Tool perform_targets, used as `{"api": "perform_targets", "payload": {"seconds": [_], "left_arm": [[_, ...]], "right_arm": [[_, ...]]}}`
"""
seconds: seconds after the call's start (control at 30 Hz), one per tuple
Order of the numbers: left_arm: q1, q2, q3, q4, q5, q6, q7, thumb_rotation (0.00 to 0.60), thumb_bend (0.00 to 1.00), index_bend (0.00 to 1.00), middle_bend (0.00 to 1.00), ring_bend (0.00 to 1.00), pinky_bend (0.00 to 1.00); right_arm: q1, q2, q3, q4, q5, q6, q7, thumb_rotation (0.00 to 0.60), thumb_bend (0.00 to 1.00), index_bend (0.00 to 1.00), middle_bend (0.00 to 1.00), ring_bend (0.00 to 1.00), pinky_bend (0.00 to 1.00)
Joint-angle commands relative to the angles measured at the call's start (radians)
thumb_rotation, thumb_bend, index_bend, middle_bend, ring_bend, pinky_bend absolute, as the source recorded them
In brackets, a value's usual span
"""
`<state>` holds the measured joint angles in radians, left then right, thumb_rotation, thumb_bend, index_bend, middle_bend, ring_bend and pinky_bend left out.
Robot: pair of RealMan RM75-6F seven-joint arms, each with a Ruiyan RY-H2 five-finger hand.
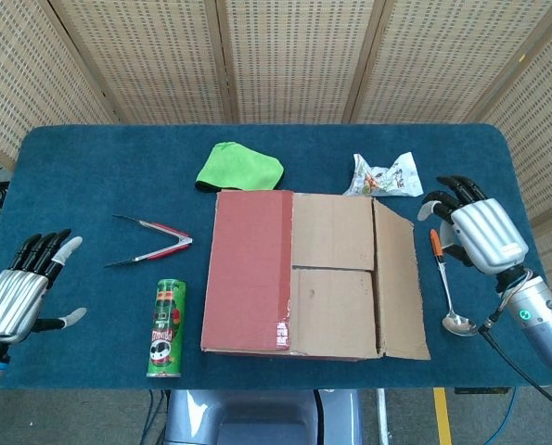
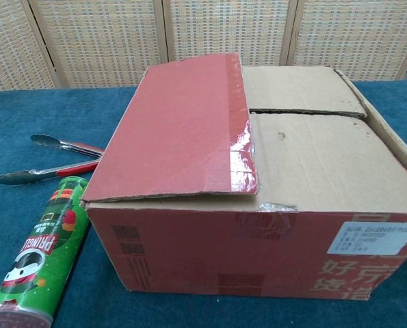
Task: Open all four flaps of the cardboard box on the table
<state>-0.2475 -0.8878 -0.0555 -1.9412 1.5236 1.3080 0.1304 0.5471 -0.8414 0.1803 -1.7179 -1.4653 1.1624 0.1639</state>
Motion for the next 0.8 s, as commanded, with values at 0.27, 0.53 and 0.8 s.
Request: {"api": "perform_targets", "payload": {"seconds": [0.27,0.53,0.8], "left_arm": [[-0.201,0.069,-0.056,0.016,0.178,-0.157,-0.266,0.52,0.18,0.0,0.0,0.0,0.0],[-0.366,0.042,-0.116,-0.021,0.137,-0.319,-0.362,0.359,0.18,0.05,0.0,0.0,0.0],[-0.517,0.017,-0.174,-0.034,0.043,-0.496,-0.372,0.17,0.28,0.2,0.02,0.0,0.0]], "right_arm": [[-0.087,-0.061,-0.016,-0.034,0.088,0.078,-0.136,0.6,0.8,0.26,0.19,0.0,0.1],[-0.132,-0.072,-0.03,-0.047,0.098,0.105,-0.136,0.6,0.8,0.25,0.17,0.0,0.09],[-0.155,-0.076,-0.034,-0.04,0.099,0.113,-0.139,0.6,0.83,0.25,0.17,0.0,0.09]]}}
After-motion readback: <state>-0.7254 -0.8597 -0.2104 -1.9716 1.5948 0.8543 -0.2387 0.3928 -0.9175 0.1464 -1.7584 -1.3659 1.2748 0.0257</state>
